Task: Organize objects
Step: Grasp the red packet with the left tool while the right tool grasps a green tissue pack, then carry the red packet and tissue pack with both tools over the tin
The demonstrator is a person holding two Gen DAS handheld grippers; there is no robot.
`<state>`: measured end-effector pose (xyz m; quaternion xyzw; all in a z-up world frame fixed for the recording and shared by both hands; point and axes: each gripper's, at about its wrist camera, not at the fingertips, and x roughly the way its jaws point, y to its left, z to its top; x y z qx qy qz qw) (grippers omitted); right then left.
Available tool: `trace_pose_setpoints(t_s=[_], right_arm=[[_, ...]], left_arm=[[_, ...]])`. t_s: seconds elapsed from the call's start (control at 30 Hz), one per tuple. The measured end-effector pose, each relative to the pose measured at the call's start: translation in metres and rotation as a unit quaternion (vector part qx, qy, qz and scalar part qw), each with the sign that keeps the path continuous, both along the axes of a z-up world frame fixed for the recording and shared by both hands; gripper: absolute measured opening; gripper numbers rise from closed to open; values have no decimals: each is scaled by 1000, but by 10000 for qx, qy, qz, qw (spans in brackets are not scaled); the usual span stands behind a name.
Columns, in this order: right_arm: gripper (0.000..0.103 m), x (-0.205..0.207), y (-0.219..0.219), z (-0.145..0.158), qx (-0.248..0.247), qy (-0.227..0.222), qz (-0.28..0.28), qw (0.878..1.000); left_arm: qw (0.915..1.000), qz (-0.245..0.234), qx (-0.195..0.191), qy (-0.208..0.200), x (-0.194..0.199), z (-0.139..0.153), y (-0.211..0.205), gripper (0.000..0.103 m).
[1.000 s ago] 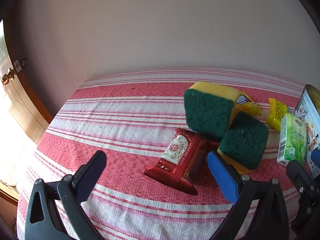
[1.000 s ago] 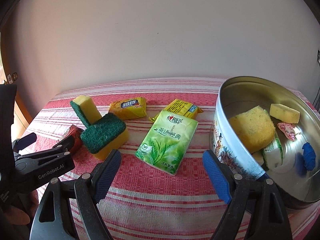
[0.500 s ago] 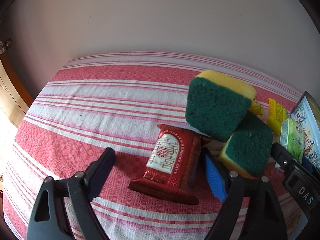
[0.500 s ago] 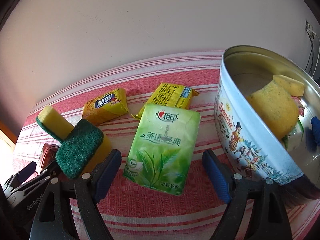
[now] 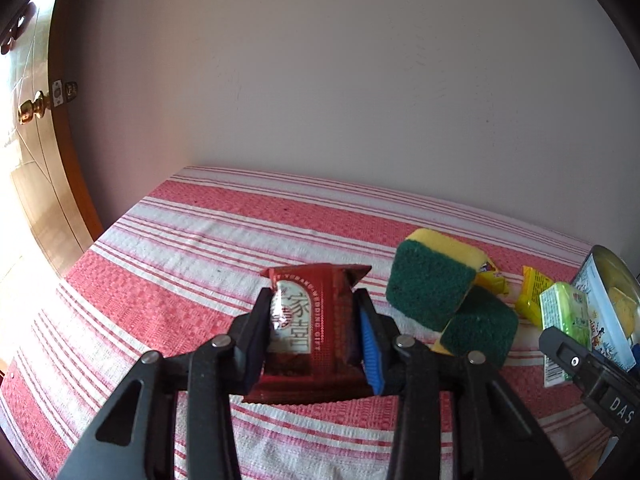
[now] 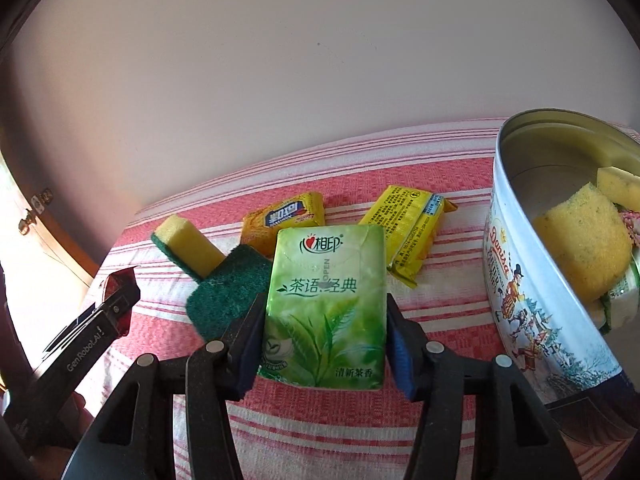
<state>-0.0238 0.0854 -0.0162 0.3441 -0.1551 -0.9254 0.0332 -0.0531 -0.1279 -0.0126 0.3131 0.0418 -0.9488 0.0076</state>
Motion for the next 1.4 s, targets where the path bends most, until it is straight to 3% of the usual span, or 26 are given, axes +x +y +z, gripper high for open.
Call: trace_pose_setpoints(t_s=[0.2,0.5,0.73,1.4], right_arm=[[56,37,2,25,361,792,85,9962],[56,66,-1,38,1031,1198,97,9874],[56,84,10,48,1243,1499,26,9808],[56,92,126,53,1195,1484,-638,9796]], left_arm=[[9993,123,-106,350,10,8,0,39],[9991,125,71,390,36,11,21,39],[9987,-65,212,463,53,17,55,39],[9934,-923,151,659,76,42,178,39]])
